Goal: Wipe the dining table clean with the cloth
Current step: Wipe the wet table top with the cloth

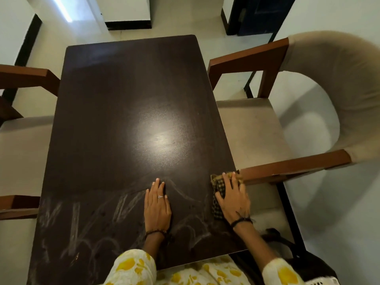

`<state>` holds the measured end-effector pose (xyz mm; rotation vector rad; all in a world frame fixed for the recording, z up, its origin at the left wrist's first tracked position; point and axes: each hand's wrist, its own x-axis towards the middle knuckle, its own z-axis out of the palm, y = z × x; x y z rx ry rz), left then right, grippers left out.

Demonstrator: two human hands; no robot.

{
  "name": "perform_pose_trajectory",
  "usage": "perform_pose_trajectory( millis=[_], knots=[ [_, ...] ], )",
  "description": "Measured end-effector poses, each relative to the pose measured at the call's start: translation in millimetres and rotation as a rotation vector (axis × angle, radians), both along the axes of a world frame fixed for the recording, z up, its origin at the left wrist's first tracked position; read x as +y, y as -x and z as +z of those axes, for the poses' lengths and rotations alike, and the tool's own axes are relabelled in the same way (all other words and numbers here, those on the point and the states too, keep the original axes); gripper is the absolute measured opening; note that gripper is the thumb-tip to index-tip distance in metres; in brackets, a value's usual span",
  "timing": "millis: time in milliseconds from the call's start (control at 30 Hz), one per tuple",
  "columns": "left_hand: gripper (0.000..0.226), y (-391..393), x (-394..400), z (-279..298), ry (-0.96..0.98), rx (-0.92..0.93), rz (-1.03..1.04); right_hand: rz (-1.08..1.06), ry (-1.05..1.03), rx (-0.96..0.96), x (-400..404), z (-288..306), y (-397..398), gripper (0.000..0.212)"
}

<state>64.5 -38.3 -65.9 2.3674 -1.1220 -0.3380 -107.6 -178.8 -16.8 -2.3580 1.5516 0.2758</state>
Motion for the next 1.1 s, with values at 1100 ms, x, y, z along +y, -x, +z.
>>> perform_pose_trajectory(
  millis=[1100],
  knots=[
    [0.058, -141, 179, 12, -0.160, -0.070, 0.091, 0.259, 0.055, -0.174, 76, -10, -193, 0.051]
  ],
)
